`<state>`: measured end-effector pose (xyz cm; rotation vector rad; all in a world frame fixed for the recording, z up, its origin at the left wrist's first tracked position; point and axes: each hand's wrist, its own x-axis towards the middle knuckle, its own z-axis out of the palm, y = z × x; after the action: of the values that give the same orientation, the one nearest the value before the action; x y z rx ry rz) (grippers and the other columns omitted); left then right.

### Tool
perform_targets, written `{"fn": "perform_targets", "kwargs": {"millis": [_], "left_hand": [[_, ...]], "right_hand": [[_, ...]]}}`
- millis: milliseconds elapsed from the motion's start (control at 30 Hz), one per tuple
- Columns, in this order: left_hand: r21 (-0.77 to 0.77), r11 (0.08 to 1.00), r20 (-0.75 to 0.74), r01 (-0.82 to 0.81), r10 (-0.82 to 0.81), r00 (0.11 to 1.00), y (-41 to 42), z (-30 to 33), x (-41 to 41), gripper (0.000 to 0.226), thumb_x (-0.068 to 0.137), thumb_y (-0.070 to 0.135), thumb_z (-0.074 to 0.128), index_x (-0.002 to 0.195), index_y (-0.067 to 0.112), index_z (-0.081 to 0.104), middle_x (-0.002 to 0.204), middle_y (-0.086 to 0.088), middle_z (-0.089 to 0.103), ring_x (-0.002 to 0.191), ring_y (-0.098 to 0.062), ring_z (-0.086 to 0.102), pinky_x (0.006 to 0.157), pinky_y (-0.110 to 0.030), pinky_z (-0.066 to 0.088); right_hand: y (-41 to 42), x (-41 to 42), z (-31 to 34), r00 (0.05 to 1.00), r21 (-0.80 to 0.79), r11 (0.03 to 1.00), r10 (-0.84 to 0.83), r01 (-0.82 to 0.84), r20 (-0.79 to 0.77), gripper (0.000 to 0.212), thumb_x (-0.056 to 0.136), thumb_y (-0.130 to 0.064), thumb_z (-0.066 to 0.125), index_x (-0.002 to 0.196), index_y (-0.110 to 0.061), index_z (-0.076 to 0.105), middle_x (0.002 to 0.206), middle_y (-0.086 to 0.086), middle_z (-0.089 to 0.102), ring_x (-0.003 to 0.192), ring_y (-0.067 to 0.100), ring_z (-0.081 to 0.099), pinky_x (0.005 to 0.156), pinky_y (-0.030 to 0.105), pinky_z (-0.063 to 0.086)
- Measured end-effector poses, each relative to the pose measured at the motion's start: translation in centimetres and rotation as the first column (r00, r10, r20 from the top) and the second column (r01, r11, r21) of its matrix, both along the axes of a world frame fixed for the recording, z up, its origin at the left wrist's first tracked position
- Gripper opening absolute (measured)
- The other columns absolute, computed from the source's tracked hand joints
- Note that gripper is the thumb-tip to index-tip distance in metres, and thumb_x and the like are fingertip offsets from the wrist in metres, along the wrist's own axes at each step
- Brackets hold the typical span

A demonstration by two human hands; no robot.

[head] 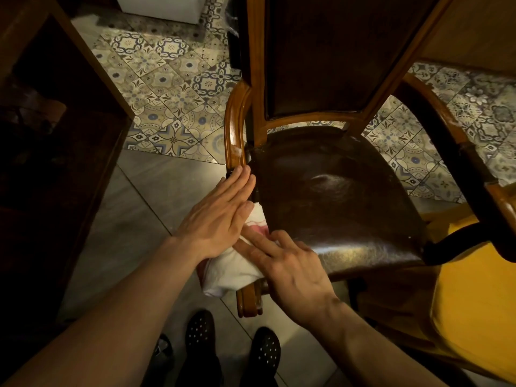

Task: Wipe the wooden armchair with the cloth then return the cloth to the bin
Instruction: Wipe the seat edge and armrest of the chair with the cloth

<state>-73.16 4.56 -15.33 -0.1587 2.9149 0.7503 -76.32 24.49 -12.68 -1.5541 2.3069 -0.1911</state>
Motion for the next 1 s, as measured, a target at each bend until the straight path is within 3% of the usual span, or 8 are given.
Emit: {"fn": "perform_targets", "kwargs": {"millis": [167,333,467,700,1000], "left_hand": [[0.012,1.000,-0.005,-0.013,0.013,1.000,0.0,0.2,0.0,0.067,0.099,0.052,-0.003,0.158,0.021,0.003,0.166,0.009,-0.008,0.148,0.001,-0.018,0.123,-0.029,-0.004],[0.008,1.000,-0.010,-0.017,0.017,1.000,0.1,-0.1,0.0,0.067,0.099,0.053,-0.003,0.158,0.022,0.004,0.167,0.009,-0.007,0.148,0.002,-0.017,0.123,-0.029,-0.004],[-0.004,1.000,-0.015,-0.022,0.022,1.000,0.2,-0.3,0.0,0.067,0.099,0.053,-0.003,0.158,0.022,0.004,0.166,0.009,-0.007,0.148,0.002,-0.017,0.123,-0.029,-0.004],[-0.047,0.999,0.003,-0.004,0.004,1.000,0.5,0.3,-0.1,0.068,0.098,0.053,-0.007,0.158,0.021,0.001,0.166,0.008,-0.010,0.147,0.001,-0.022,0.121,-0.025,-0.010],[-0.083,0.997,0.090,-0.007,0.014,0.996,1.2,1.3,-0.1,0.077,0.090,0.061,-0.013,0.156,0.022,-0.008,0.163,0.007,-0.021,0.145,-0.002,-0.029,0.119,-0.025,-0.015]], "right_hand": [[-0.2,0.0,0.1,1.000,-0.016,1.000,-0.017,0.016,-0.013,0.111,0.071,-0.020,0.083,0.156,-0.034,0.013,0.163,-0.002,0.024,0.113,0.029,0.048,0.077,0.049,0.054],[-0.1,-0.2,0.2,1.000,-0.031,0.999,0.014,-0.014,-0.006,0.104,0.076,-0.015,0.078,0.157,-0.031,0.014,0.163,0.000,0.024,0.113,0.029,0.048,0.074,0.046,0.055],[-0.1,-0.3,0.3,1.000,-0.011,1.000,0.011,-0.011,-0.025,0.108,0.072,-0.023,0.085,0.156,-0.030,0.018,0.160,0.001,0.031,0.112,0.027,0.048,0.068,0.042,0.057],[-0.2,0.1,0.9,1.000,0.034,0.999,0.000,0.000,-0.015,0.100,0.073,-0.023,0.082,0.154,-0.029,0.024,0.154,0.004,0.040,0.117,0.028,0.052,0.070,0.041,0.059],[-0.6,0.5,1.9,1.000,0.073,0.997,0.010,-0.012,0.022,0.087,0.086,-0.016,0.069,0.155,-0.029,0.016,0.157,0.005,0.030,0.129,0.033,0.041,0.080,0.048,0.057]]}}
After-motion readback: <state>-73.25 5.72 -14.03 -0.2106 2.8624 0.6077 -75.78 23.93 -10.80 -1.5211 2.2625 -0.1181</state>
